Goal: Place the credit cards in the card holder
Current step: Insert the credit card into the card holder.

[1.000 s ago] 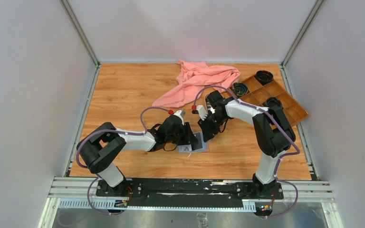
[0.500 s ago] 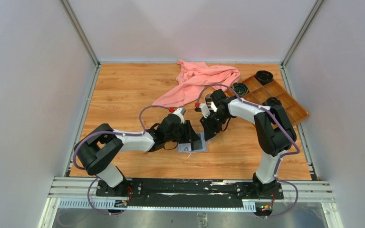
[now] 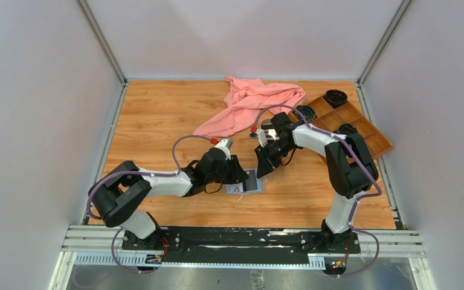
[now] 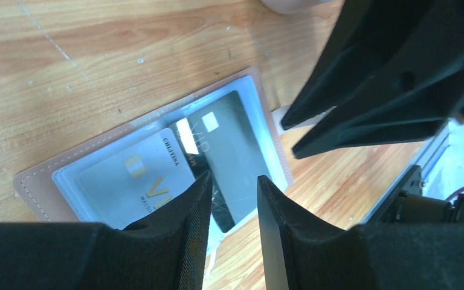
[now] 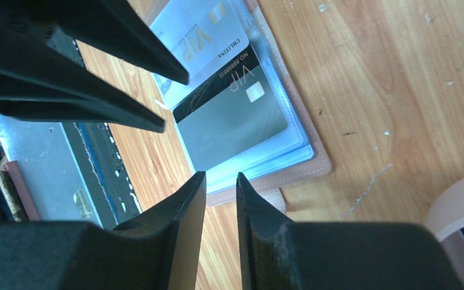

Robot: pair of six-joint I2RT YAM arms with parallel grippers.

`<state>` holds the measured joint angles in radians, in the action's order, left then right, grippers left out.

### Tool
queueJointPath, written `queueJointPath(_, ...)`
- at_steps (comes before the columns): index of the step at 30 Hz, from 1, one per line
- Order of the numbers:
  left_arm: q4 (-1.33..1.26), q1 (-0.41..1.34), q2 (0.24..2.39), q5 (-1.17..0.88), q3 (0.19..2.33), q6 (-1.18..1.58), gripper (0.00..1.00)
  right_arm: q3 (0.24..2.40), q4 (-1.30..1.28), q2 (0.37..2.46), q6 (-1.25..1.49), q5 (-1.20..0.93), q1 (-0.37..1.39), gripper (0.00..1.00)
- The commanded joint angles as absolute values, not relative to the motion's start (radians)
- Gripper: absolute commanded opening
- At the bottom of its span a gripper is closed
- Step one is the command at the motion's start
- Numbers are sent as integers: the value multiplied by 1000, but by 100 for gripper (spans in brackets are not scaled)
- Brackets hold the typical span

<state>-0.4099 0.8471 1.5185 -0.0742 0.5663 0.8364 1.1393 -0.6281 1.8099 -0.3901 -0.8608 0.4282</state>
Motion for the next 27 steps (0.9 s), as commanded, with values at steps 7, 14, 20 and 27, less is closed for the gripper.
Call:
queueJointPath(7,-416,848,1601,-46,570,810,37,1139,-641,1860,-344,-876,395,32)
queueJointPath(14,-416,831,1634,-63,563,823,39,1140,-643,1886,-336,-865,395,33)
queueJointPath(20,-416,825,1634,-63,555,829,41,1141,-641,1901,-331,-885,396,33)
queueJointPath(27,-418,825,1650,-109,574,831,40,1141,-641,1900,-328,-929,394,33)
